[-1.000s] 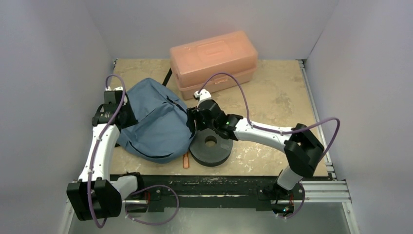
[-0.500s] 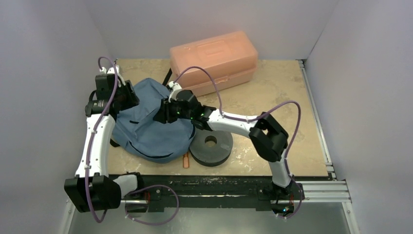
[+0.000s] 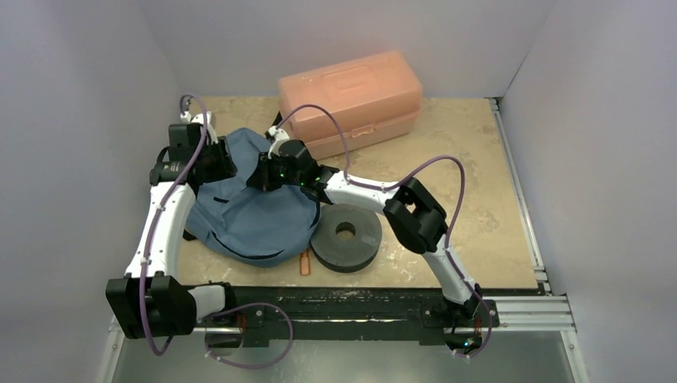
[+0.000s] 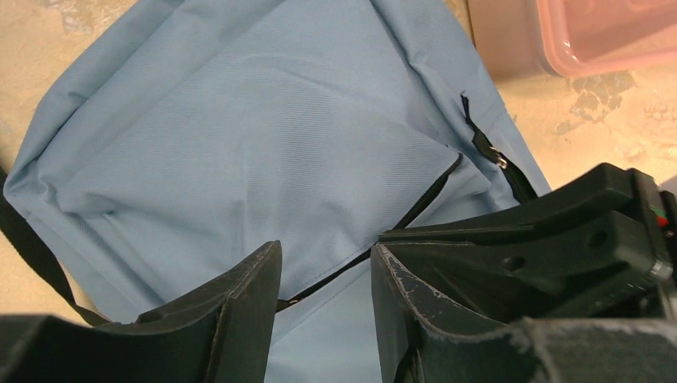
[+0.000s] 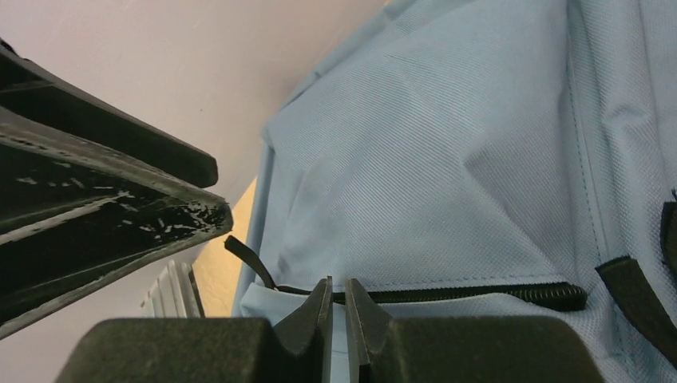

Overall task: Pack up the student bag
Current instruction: Unzip the student bag at the center of the board.

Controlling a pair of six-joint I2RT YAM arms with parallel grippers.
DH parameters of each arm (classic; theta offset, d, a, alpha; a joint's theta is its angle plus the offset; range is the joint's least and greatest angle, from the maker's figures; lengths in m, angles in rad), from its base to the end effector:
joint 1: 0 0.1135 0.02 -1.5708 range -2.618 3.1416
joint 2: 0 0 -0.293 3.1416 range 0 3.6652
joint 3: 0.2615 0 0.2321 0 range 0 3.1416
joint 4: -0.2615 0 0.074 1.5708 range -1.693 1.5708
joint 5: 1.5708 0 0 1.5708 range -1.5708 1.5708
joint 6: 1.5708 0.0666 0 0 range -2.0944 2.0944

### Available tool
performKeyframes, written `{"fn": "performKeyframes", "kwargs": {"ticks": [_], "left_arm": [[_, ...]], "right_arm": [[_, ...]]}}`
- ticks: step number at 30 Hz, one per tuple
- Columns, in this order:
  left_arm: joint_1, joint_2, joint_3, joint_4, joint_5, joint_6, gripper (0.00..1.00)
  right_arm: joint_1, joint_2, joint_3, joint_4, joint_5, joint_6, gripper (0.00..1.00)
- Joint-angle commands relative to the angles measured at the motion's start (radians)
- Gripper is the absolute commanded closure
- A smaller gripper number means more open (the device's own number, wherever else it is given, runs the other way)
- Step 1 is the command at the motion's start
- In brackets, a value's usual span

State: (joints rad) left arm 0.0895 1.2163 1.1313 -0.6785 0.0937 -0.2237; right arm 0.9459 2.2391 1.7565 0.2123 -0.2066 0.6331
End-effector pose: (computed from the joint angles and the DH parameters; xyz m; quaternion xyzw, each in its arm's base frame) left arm 0.2477 0.0160 0.3320 -0.1251 0.9103 -0.0693 0.3886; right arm 0.3178 0.4639 0.2554 -0.1850 0.7723 0.4853 0.3658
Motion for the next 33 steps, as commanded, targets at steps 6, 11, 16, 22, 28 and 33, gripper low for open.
{"fn": "performKeyframes", "kwargs": {"ticks": [6, 11, 16, 22, 28, 33], "left_arm": [[-0.062, -0.002, 0.008, 0.012, -0.019, 0.068, 0.55], [-0.134, 0.054, 0.016, -0.020, -0.062, 0.102, 0.54], [-0.192, 0.130, 0.033, -0.029, -0.088, 0.122, 0.51], [-0.260, 0.209, 0.067, -0.025, -0.301, 0.145, 0.42], [-0.311, 0.262, 0.078, -0.038, -0.424, 0.161, 0.28], [-0.316, 0.296, 0.107, -0.040, -0.496, 0.172, 0.31]], "right_arm": [[0.001, -0.008, -0.117, 0.082, 0.028, -0.005, 0.88], [-0.001, -0.018, -0.180, 0.128, 0.027, -0.009, 0.90], [-0.010, 0.009, -0.188, 0.164, 0.002, 0.007, 0.94], [-0.014, -0.008, -0.228, 0.218, -0.016, 0.048, 0.94], [-0.022, -0.035, -0.276, 0.254, -0.037, 0.085, 0.94], [-0.021, -0.099, -0.315, 0.212, -0.012, 0.073, 0.94]]}}
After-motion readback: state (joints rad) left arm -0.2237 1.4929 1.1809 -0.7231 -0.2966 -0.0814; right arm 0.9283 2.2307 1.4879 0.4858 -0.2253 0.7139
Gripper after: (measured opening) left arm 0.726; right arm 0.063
